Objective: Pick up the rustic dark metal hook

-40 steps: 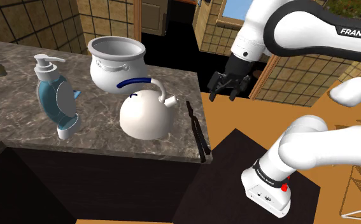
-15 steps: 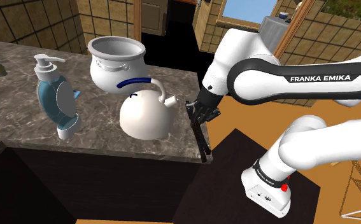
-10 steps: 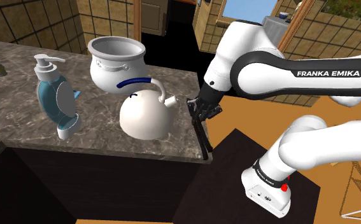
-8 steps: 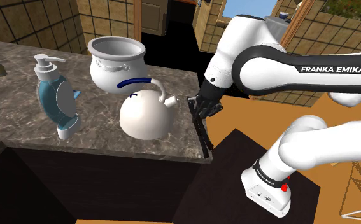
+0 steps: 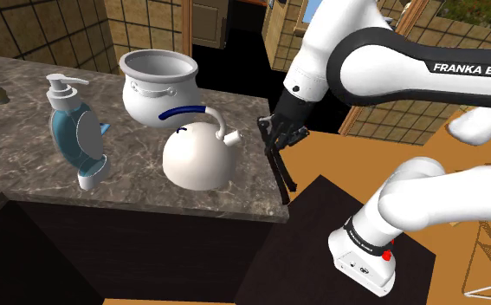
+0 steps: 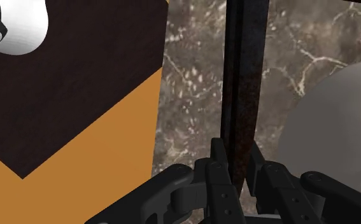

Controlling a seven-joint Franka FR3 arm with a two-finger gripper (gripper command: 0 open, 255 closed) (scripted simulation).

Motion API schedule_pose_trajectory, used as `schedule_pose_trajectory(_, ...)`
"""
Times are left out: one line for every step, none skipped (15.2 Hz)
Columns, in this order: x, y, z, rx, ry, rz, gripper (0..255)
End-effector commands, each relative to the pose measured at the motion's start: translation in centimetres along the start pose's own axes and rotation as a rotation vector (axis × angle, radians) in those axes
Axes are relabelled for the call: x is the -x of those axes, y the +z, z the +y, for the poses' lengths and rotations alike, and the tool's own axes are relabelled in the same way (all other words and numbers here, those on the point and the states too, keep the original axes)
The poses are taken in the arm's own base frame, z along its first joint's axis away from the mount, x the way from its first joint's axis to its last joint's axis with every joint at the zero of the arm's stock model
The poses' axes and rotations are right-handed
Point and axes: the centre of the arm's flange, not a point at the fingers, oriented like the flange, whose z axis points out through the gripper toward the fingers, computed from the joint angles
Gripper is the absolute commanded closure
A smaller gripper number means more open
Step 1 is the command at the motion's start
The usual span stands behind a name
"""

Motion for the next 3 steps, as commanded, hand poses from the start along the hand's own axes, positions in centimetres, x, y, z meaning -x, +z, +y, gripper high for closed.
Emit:
schedule_pose_trajectory(0.07, -0.96, -0.07, 0.0, 0.0, 0.0, 255)
schedule_pose_trajectory(0.07, -1.04, -0.08, 0.0, 0.0, 0.0, 255)
schedule_pose_trajectory(0.07, -1.04, -0.08, 0.0, 0.0, 0.0, 255)
